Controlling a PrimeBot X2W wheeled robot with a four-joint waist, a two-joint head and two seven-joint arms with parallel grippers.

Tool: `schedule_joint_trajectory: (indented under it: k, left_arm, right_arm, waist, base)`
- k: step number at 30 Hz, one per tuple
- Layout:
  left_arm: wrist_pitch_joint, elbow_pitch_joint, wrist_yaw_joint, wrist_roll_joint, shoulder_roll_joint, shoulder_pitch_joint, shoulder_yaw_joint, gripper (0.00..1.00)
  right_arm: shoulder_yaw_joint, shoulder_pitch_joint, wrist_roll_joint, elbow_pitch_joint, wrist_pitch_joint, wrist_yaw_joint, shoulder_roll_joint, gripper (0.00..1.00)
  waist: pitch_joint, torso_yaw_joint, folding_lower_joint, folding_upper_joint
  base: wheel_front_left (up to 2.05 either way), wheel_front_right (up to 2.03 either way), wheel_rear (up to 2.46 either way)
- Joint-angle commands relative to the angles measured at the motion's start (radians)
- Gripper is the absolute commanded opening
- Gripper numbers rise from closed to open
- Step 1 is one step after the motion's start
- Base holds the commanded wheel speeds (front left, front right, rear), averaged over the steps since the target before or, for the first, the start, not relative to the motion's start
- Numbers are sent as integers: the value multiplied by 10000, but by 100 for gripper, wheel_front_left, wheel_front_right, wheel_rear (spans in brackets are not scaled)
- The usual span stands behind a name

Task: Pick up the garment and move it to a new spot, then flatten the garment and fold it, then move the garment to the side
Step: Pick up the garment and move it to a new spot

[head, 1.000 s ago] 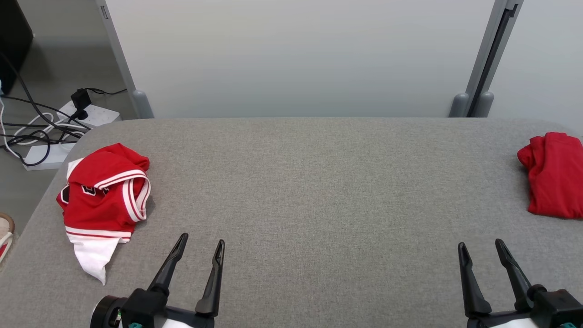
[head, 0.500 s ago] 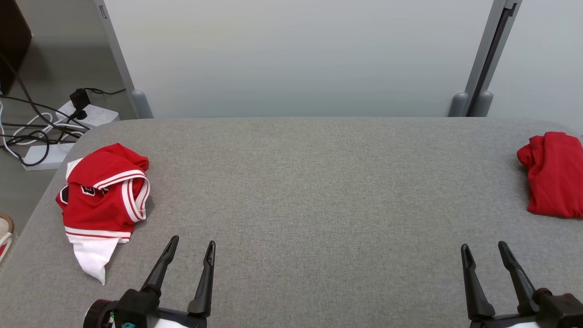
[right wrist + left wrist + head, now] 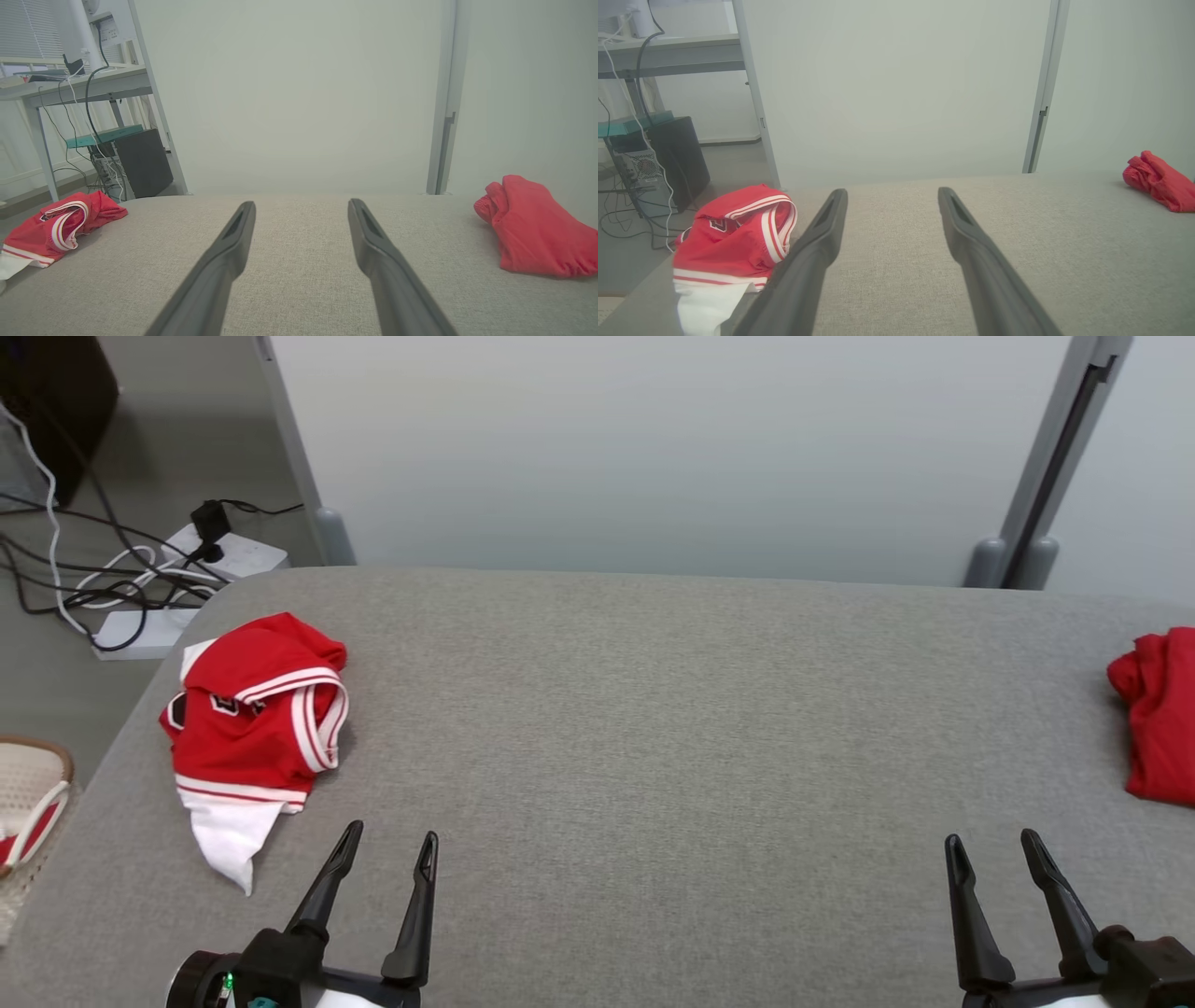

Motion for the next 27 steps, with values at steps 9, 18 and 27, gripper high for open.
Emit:
schedule_joint_trajectory:
  k: [9, 18, 27]
  left_arm:
    - [-49, -516, 61, -3, 9, -276, 449, 100]
    - [-49, -681, 125, -4, 9, -339, 571, 100]
    - [-49, -850, 203, 102, 9, -376, 594, 100]
  right_arm:
    - [469, -158, 158, -527, -134, 31, -120, 100]
    - [599, -290, 229, -715, -134, 31, -120, 100]
    - [790, -274, 314, -718, -134, 31, -120, 100]
  waist:
    - [145, 1379, 0, 0]
    - [288, 2525, 0, 0]
    - [272, 3312, 0, 0]
  base:
    - [0, 0, 0]
    - [0, 0, 0]
    - [0, 0, 0]
